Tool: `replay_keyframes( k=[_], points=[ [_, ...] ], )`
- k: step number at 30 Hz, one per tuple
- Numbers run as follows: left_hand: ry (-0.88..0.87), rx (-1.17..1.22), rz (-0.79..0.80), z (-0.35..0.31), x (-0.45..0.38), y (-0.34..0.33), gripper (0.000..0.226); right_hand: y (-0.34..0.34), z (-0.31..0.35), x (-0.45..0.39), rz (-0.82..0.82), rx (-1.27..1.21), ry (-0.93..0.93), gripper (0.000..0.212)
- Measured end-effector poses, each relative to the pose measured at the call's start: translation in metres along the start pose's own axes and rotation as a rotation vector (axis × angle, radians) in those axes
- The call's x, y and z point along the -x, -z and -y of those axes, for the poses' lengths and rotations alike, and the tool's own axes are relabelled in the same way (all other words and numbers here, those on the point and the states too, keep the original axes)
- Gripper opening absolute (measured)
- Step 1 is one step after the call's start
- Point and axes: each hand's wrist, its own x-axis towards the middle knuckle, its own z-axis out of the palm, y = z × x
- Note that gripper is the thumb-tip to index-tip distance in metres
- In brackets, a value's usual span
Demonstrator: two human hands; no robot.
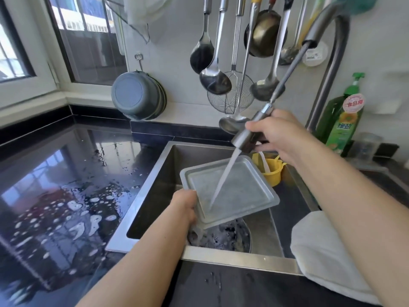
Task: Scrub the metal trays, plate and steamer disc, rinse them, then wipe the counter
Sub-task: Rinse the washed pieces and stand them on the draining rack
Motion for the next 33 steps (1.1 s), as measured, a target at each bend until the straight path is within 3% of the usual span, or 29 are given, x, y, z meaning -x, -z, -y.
replay_keyframes(
  k=[2, 7, 9, 11, 13, 15, 22, 27, 33],
  points=[
    [-0.024, -0.130, -0.049, -0.004, 0.008, 0.002, 0.043, -0.017, -0.007, 0.002, 0.054, -0.024, -0.023, 0.023],
    [-0.368, -0.683, -0.134, -0.005, 0.030, 0.006, 0.079, -0.047, -0.006, -0.003, 0.055, -0.109, 0.003, 0.020],
    [-0.431, -0.856, -0.160, -0.005, 0.028, 0.005, 0.074, -0.050, -0.005, -0.005, 0.054, -0.109, 0.005, 0.017],
    [-0.449, -0.935, -0.195, -0.006, 0.028, 0.006, 0.055, -0.049, -0.006, -0.006, 0.055, -0.089, -0.005, 0.016],
    [-0.458, -0.954, -0.180, -0.006, 0.029, 0.008, 0.044, -0.043, -0.007, -0.006, 0.072, -0.063, -0.016, 0.017],
    [-0.437, -0.949, -0.152, -0.004, 0.025, 0.009, 0.046, -0.036, -0.008, -0.006, 0.088, -0.040, -0.031, 0.019],
    [-0.462, -0.846, -0.057, -0.003, 0.018, 0.002, 0.076, -0.043, -0.014, -0.017, 0.042, -0.073, -0.035, 0.026],
    [-0.389, -0.813, -0.082, -0.001, 0.006, 0.004, 0.036, -0.058, -0.019, -0.037, -0.069, -0.138, -0.012, 0.029],
    [-0.384, -0.719, -0.055, -0.003, 0.008, 0.005, 0.028, -0.058, -0.030, -0.053, -0.136, -0.116, 0.005, 0.036]
  ],
)
